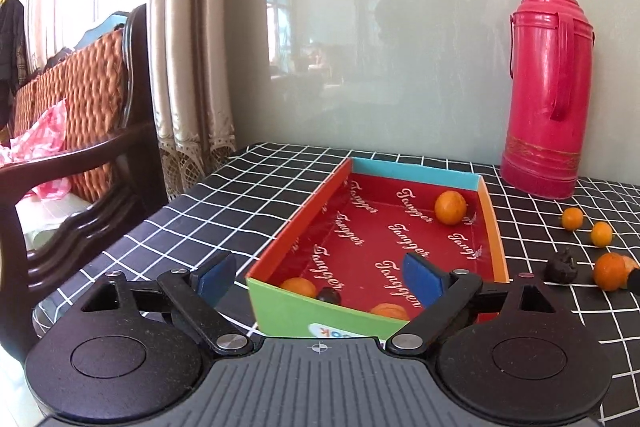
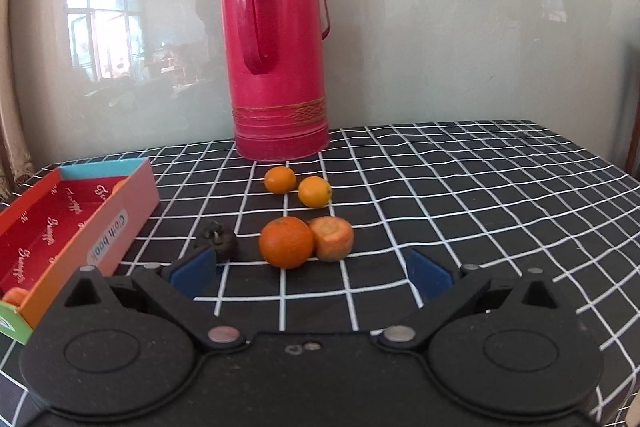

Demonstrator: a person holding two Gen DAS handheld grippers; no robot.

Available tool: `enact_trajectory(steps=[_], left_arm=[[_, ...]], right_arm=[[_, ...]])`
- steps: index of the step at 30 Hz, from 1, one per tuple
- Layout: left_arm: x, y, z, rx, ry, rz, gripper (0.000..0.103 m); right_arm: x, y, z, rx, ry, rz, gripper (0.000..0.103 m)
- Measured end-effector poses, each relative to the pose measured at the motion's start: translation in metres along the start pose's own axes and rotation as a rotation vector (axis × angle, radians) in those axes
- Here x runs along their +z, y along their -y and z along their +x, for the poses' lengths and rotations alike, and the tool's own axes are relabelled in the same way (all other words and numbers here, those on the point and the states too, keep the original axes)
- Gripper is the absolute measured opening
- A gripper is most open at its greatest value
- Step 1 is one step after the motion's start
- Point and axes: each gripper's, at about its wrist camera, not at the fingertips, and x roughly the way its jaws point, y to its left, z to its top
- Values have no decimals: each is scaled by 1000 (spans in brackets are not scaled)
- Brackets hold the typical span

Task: Organize fruits
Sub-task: 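Close the right tool on a large orange tangerine, then carry the tangerine with the right tool into the box and open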

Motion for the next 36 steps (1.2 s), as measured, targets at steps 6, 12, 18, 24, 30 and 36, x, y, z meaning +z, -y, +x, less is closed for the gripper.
enact_trajectory(steps=[6, 12, 18, 24, 30, 36], left_arm=[[-1, -13, -5, 30, 13, 13, 91], [-2, -34, -5, 74, 15, 2, 92], [-3, -54, -1, 102, 4, -39, 93], [-3, -61, 2, 96, -3, -69, 93], [-4, -58, -1, 98, 10, -59, 94], [-4, -59, 1, 107, 5, -67, 95]], right_arm=[[6, -9, 18, 46, -26, 1, 60], [14, -7, 42, -3, -61, 38, 57], [12, -9, 57, -49, -85, 18, 51], [7, -24, 59, -101, -84, -86, 52], [6, -29, 58, -82, -79, -122, 31], [11, -19, 56, -36, -85, -35, 30]])
